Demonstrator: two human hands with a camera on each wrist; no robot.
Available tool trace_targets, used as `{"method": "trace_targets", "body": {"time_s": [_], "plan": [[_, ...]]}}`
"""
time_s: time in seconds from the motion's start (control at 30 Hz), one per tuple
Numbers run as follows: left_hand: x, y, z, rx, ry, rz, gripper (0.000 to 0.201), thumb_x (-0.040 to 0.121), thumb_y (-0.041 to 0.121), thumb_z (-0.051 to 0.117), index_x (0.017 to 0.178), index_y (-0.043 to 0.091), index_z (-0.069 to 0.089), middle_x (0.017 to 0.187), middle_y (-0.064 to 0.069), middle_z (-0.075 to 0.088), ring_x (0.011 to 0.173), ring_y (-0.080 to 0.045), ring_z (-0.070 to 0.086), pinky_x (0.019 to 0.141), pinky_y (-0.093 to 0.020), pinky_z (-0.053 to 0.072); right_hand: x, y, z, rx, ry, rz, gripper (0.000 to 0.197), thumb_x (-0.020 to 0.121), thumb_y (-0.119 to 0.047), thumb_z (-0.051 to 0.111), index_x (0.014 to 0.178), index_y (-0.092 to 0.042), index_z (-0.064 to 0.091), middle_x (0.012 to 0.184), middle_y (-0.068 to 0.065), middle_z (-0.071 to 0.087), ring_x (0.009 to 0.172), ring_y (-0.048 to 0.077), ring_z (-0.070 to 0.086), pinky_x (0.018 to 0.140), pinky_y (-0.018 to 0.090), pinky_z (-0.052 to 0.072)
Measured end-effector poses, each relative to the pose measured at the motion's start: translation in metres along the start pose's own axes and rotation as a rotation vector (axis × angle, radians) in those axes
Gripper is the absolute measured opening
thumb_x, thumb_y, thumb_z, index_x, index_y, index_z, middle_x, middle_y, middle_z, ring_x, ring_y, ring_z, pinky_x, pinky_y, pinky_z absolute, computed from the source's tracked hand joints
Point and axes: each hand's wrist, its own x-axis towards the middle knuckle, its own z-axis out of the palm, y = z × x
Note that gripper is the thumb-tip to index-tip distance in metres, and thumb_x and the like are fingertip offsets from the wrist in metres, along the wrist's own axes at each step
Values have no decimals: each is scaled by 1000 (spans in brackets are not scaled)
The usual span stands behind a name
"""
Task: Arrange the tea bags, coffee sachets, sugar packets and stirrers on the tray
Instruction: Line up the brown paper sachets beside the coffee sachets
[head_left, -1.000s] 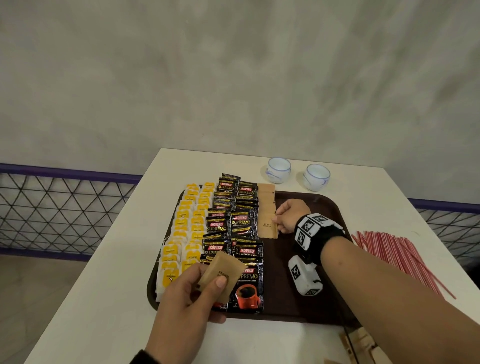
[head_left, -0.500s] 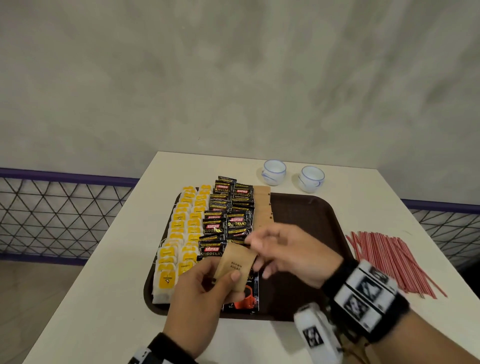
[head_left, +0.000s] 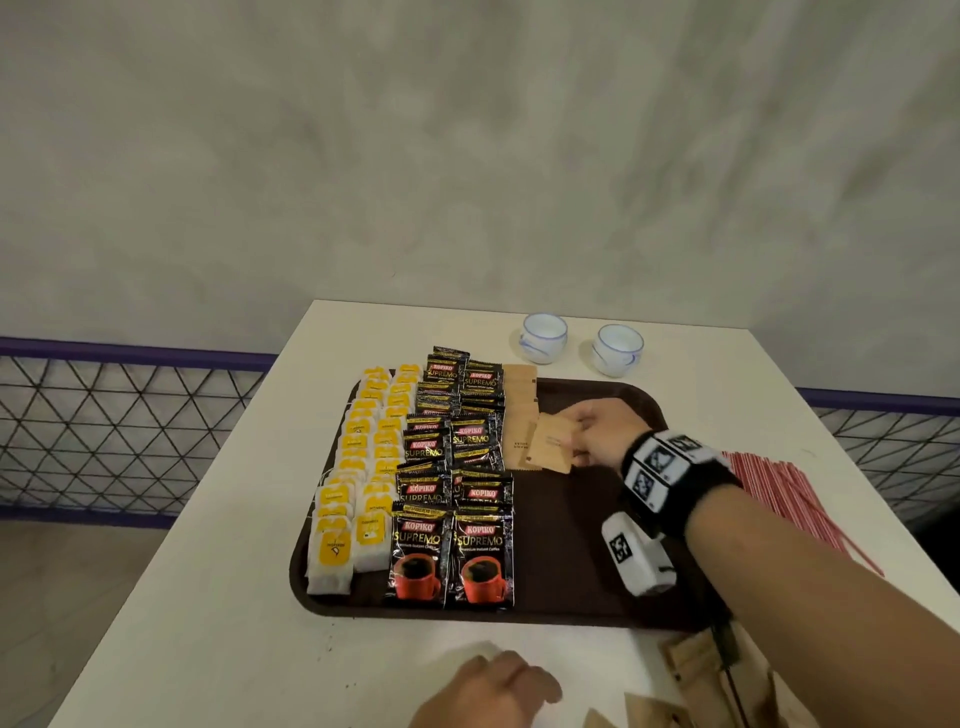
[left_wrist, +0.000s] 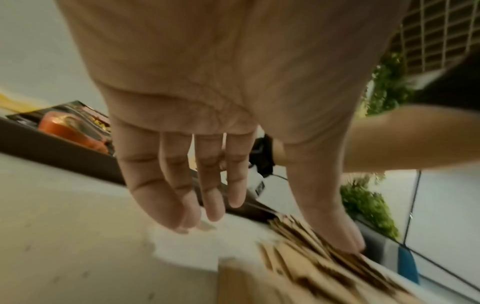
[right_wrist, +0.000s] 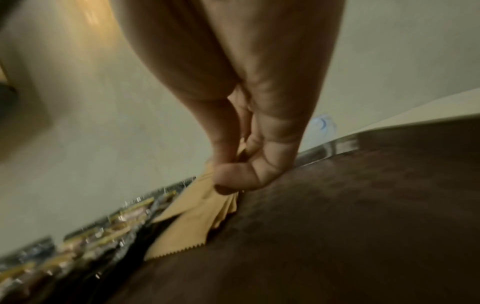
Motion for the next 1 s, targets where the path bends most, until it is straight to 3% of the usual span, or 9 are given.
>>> {"method": "trace_targets", "body": {"time_s": [0.07, 0.17, 0.23, 0.27, 0.33, 0.4, 0.73, 0.83, 1.0], "plan": [[-1, -1, 10, 199, 51, -24, 24, 80, 51, 26, 91, 44, 46, 80, 23, 60, 69, 2, 64, 64, -9, 53, 6, -7, 8, -53, -8, -3, 28, 82, 10, 64, 79, -17, 57, 83, 11, 63, 62, 19, 63, 64, 31, 57], [-3, 7, 13, 313, 9, -17, 20, 62, 46, 46, 75, 42, 60, 79, 17, 50, 58, -3, 58, 44, -12, 49, 8, -14, 16, -49, 11, -3, 34, 73, 10, 74, 77, -14, 50, 80, 12, 60, 61, 22, 63, 59, 32, 56], [-6, 11, 9, 317, 14, 16, 23, 55, 46, 62, 78, 41, 64, 86, 15, 48, 69, -3, 59, 50, -13, 51, 6, -15, 19, -54, 4, -8, 37, 71, 10, 77, 76, -14, 49, 75, 11, 59, 61, 23, 63, 58, 33, 56], [-6, 12, 5, 266, 19, 17, 29, 59, 42, 68, 88, 38, 64, 94, 11, 52, 83, -7, 59, 65, -17, 54, 5, -16, 21, -62, 5, -8, 37, 70, 8, 78, 76, -14, 48, 72, 10, 60, 62, 25, 64, 61, 36, 58], [-3, 9, 6, 258, -6, 28, 35, 78, 27, 64, 113, 24, 56, 118, 1, 51, 114, -18, 47, 96, -32, 45, 4, -16, 24, -97, 34, -17, 39, 68, 3, 82, 74, -15, 48, 70, 9, 62, 68, 31, 68, 71, 44, 60], [-1, 13, 3, 267, -110, 10, 33, 85, 20, 58, 118, 17, 52, 125, -5, 48, 123, -22, 39, 104, -37, 38, 2, -15, 27, -129, 72, -22, 40, 66, -1, 83, 73, -17, 47, 70, 8, 63, 71, 33, 70, 75, 47, 60], [-5, 15, -2, 214, -144, -41, 24, 88, 23, 50, 107, 18, 64, 111, -3, 49, 119, -22, 40, 100, -37, 40, -4, -16, 28, -195, 175, -26, 34, 74, -18, 80, 76, -18, 46, 88, 14, 70, 66, 25, 66, 79, 44, 59], [-12, 21, -8, 170, -89, -50, 19, 88, 27, 54, 103, 20, 62, 113, 1, 46, 114, -16, 42, 94, -31, 42, -29, -20, 9, -123, 198, -85, 26, 80, -22, 74, 86, -16, 50, 80, 10, 69, 63, 23, 64, 72, 41, 60], [-24, 22, -16, -77, 96, -69, 11, 82, 17, 54, 77, 26, 49, 73, 8, 59, 67, -9, 53, 60, -22, 42, -135, 9, -47, -106, 31, -228, 19, 85, -21, 70, 94, -13, 56, 76, 7, 65, 62, 19, 62, 57, 30, 51]]}}
